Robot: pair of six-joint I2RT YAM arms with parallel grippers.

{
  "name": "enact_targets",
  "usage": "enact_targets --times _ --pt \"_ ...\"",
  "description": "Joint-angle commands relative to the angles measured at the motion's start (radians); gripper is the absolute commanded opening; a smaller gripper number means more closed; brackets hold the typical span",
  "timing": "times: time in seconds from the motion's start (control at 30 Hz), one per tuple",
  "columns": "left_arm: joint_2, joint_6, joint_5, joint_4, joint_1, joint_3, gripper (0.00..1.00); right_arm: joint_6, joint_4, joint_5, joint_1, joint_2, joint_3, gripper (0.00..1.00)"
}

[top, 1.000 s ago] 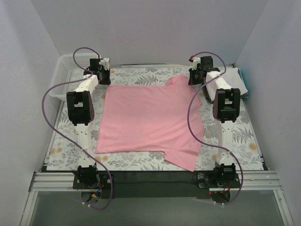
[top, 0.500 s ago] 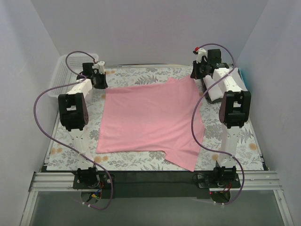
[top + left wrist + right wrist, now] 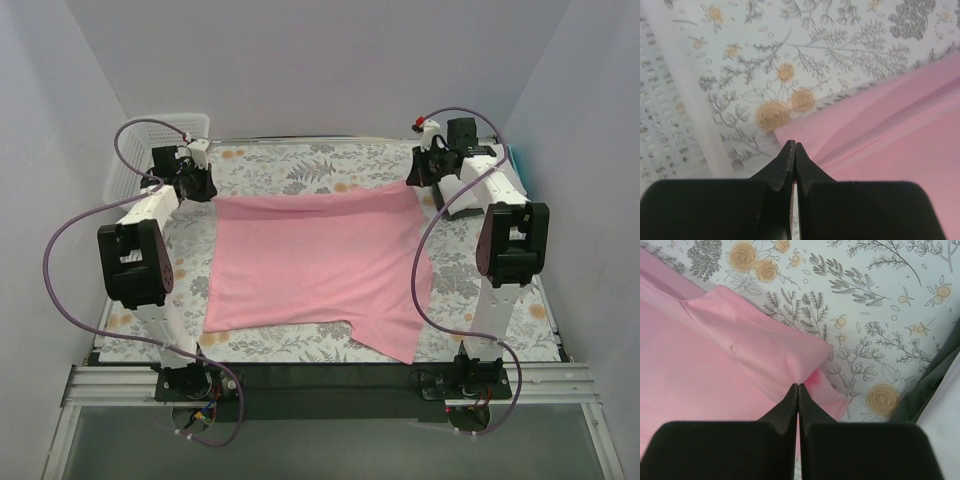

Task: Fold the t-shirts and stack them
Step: Fold the tshirt

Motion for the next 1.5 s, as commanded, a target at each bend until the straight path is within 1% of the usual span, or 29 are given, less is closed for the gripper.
enact_targets --times 0.0,0.1,0.23,0.33,0.5,0.53,0.57,0.6,0.63,0.67,0.7,0.77,0.8,0.9,1.0,1.07,1.13,1.17,1.27,1.33,1.37,1.47 --pt "-0.132 0.066 0.035 -0.002 0.007 -0.094 0.0 -0.056 -0.013 -0.048 -0.008 -0.1 -0.068 0.01" --pt "-0.177 0.095 0.035 -0.005 0.01 -0.185 0.0 -0.082 -0.017 -0.051 -0.008 -0.129 -0.116 0.01" --pt "-0.177 0.115 0.021 -0.001 0.009 -0.258 0.0 -0.103 -0.018 -0.054 -0.008 -0.131 -0.205 0.01" --pt "-0.13 0.109 0.008 0.004 0.01 -0.268 0.0 -0.115 -0.018 -0.06 -0.008 -0.108 -0.242 0.01" --pt "-0.05 0.097 -0.019 -0.004 0.007 -0.23 0.0 -0.14 -0.03 -0.051 -0.007 -0.07 -0.291 0.01" --pt "-0.045 0.098 -0.02 -0.01 0.009 -0.223 0.02 -0.151 -0.041 -0.051 -0.007 -0.068 -0.291 0.01" --pt "-0.04 0.101 -0.014 -0.034 0.009 -0.205 0.07 -0.163 -0.07 -0.051 -0.007 -0.068 -0.288 0.01" --pt "-0.042 0.115 -0.011 -0.049 0.007 -0.197 0.11 -0.175 -0.082 -0.047 -0.005 -0.071 -0.285 0.03" --pt "-0.045 0.124 -0.008 -0.08 0.009 -0.191 0.13 -0.195 -0.089 -0.039 -0.007 -0.077 -0.286 0.1" --pt "-0.059 0.13 -0.006 -0.092 0.009 -0.183 0.19 -0.204 -0.104 -0.036 -0.005 -0.094 -0.285 0.14" --pt "-0.068 0.137 -0.008 -0.102 0.007 -0.183 0.22 -0.212 -0.112 -0.034 -0.007 -0.1 -0.279 0.22" --pt "-0.086 0.156 -0.005 -0.132 0.007 -0.173 0.29 -0.235 -0.145 -0.036 -0.008 -0.112 -0.257 0.34" --pt "-0.105 0.161 0.006 -0.145 0.007 -0.165 0.36 -0.243 -0.17 -0.034 -0.008 -0.117 -0.233 0.46" --pt "-0.128 0.164 0.032 -0.166 0.007 -0.13 0.4 -0.246 -0.196 -0.03 -0.01 -0.114 -0.166 0.53" --pt "-0.123 0.155 0.053 -0.183 0.005 -0.084 0.42 -0.195 -0.198 -0.028 -0.01 -0.071 -0.092 0.54" --pt "-0.106 0.146 0.063 -0.185 0.004 -0.068 0.42 -0.14 -0.198 -0.033 -0.01 -0.013 -0.008 0.53" --pt "-0.088 0.138 0.063 -0.186 -0.002 -0.047 0.42 -0.113 -0.196 -0.03 -0.008 0.047 0.042 0.51" --pt "-0.082 0.135 0.064 -0.186 -0.005 -0.044 0.42 -0.102 -0.196 -0.027 -0.008 0.065 0.09 0.5" --pt "-0.065 0.12 0.069 -0.186 -0.016 -0.025 0.43 -0.066 -0.198 -0.004 -0.007 0.139 0.17 0.5" --pt "-0.06 0.115 0.08 -0.186 -0.028 -0.012 0.45 -0.045 -0.199 0.001 -0.004 0.185 0.204 0.49" --pt "-0.06 0.115 0.09 -0.186 -0.037 -0.009 0.51 -0.042 -0.199 0.0 -0.004 0.196 0.221 0.49" --pt "-0.059 0.082 0.121 -0.166 -0.094 0.005 0.52 -0.031 -0.201 -0.037 -0.004 0.217 0.224 0.49"
